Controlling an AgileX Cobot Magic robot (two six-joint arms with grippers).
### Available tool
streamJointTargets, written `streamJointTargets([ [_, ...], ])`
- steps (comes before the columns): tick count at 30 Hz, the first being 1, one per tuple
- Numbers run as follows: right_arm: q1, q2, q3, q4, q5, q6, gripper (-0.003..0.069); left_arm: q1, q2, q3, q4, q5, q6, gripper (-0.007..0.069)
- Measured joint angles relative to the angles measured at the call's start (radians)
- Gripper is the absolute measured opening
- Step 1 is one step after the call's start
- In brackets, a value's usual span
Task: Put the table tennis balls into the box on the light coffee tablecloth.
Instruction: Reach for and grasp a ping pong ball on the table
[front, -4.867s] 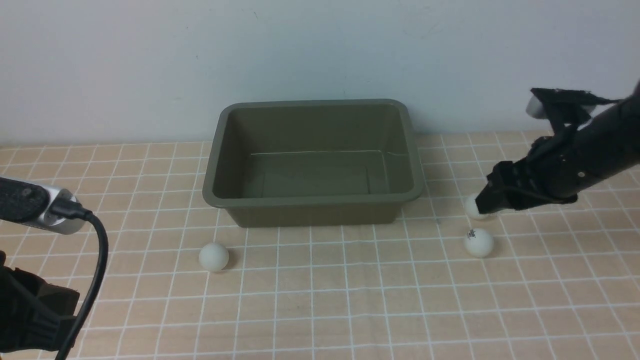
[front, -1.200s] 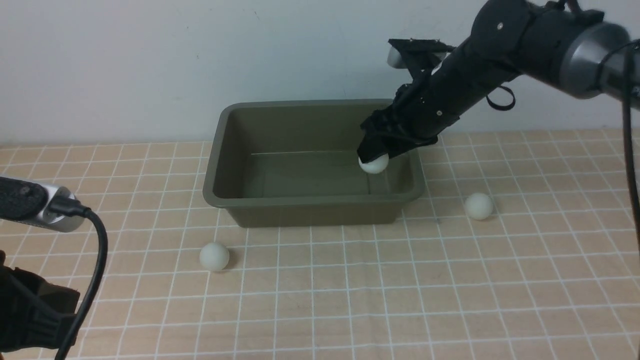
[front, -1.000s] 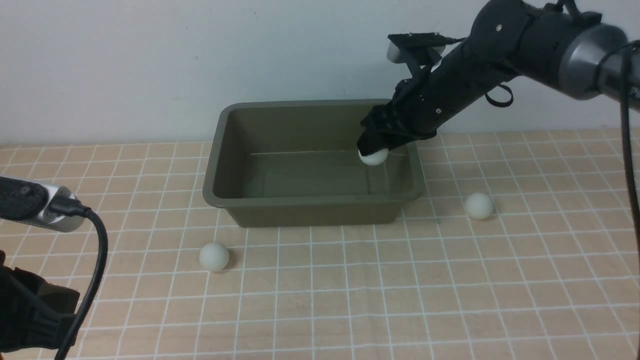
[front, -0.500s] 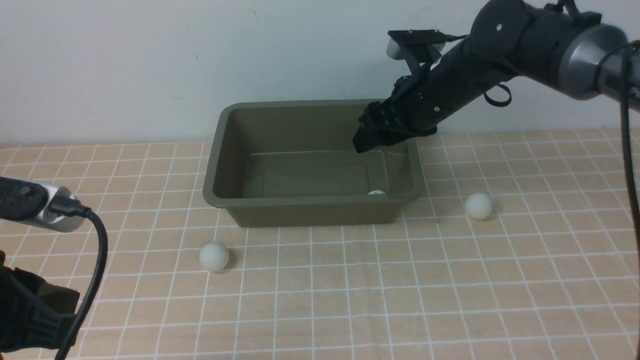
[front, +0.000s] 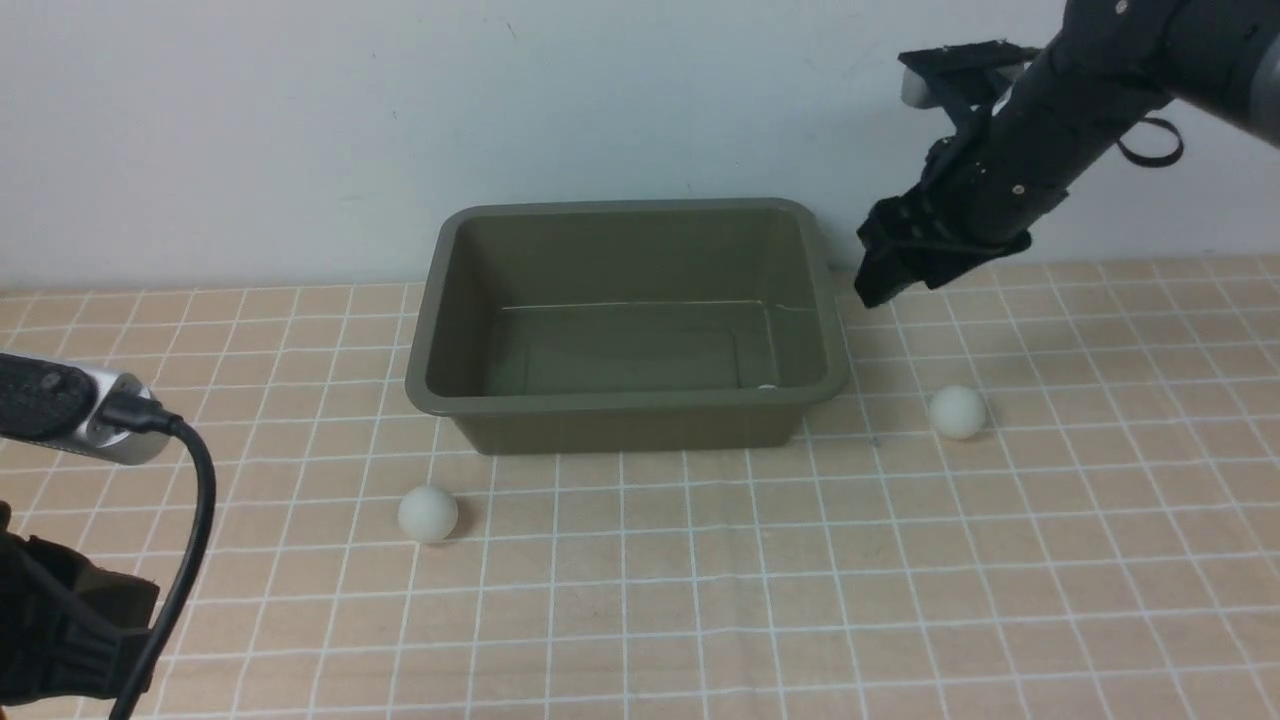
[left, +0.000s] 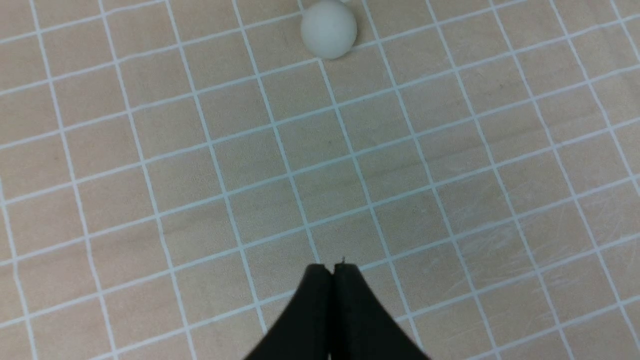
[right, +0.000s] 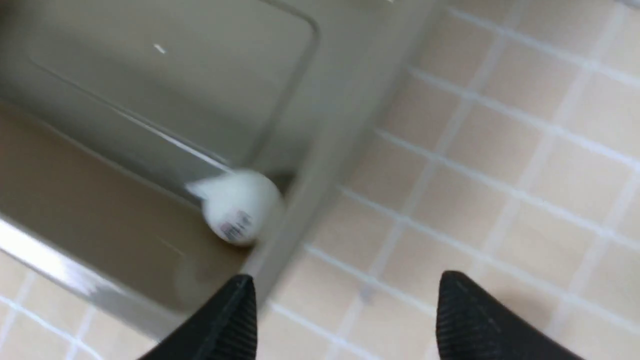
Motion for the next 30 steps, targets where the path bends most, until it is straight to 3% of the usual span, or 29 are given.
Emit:
streamJointTargets([
  [6,-0.041,0.01,0.0,-0.07,0.056,0.057,0.0438,0.0,0.0,0.0,0.0,0.0,0.0,-0.0066],
  [30,-0.046,0.167,-0.001,-0.165,0.055,0.141,0.0438,0.0,0.0,0.0,0.0,0.001,0.0,-0.0066],
])
